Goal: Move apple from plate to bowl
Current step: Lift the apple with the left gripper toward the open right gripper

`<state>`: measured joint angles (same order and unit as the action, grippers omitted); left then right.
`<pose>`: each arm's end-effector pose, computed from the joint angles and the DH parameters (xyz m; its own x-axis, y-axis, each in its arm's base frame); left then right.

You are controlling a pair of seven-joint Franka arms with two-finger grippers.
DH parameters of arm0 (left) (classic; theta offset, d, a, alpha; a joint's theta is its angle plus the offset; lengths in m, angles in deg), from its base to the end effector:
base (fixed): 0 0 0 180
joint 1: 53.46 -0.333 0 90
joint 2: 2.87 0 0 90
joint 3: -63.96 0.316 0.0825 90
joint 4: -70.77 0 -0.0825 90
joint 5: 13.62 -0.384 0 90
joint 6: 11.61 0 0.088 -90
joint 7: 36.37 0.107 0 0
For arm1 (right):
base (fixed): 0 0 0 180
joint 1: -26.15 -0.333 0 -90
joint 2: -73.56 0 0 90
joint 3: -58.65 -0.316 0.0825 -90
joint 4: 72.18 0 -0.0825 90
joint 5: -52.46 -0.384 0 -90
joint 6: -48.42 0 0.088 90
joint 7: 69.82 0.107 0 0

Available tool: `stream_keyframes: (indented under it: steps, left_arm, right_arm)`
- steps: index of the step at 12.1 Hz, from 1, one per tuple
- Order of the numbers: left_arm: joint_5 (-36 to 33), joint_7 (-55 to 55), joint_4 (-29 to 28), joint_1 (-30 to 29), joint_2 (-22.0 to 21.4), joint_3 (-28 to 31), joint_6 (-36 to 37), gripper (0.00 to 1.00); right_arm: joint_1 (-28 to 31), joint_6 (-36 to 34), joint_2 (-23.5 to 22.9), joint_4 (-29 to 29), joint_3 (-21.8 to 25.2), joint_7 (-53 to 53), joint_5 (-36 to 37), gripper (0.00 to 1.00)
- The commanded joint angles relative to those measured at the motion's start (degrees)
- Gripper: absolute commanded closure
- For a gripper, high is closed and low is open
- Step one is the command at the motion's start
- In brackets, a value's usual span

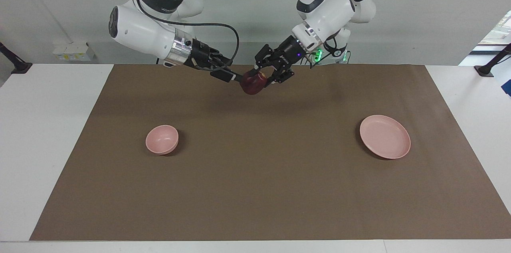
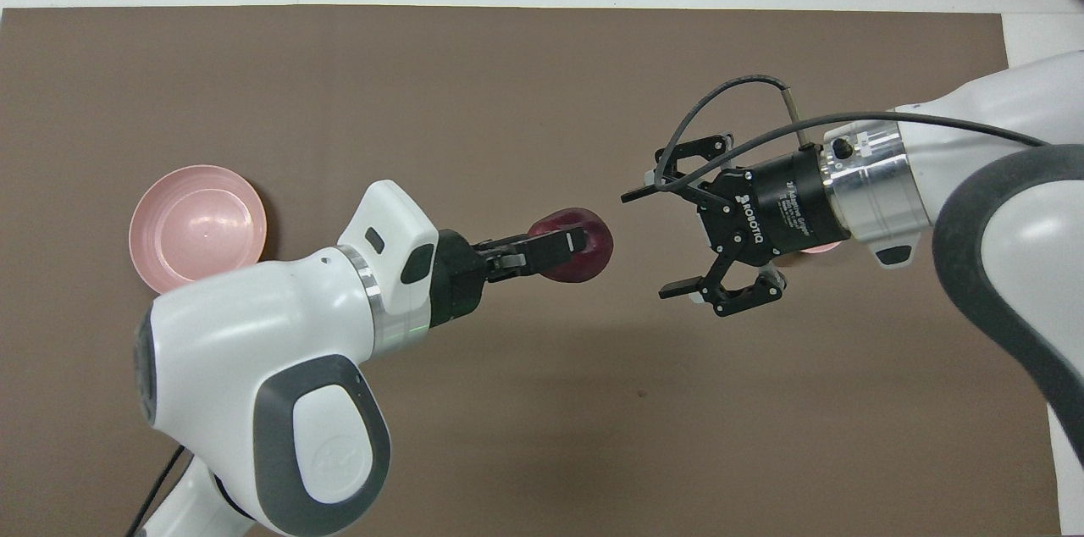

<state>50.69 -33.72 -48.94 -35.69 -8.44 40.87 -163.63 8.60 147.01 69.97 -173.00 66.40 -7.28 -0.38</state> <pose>0.4400 -0.3562 0.5255 0.9573 0.1876 0.2200 -0.0636 -0.6058 0.7930 0.5589 0.1735 0.5474 0.3742 -0.5414 -0.7529 -0.9172 -0.3360 -0.2142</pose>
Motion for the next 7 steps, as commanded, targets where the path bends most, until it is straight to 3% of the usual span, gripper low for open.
stream_keyframes:
  steps: [1,7]
  left_arm:
    - [2.3,-0.4,-0.4,0.3,-1.5,-1.2,-1.7,1.00]
    - [3.5,-0.3,0.2,0.2,-1.0,-2.4,-5.6,1.00]
  right_arm:
    - [1.0,2.1,-0.9,0.1,-0.3,0.5,-1.9,0.00]
    - [0.2,2.1,-0.3,-1.4,-0.3,0.2,-1.7,0.00]
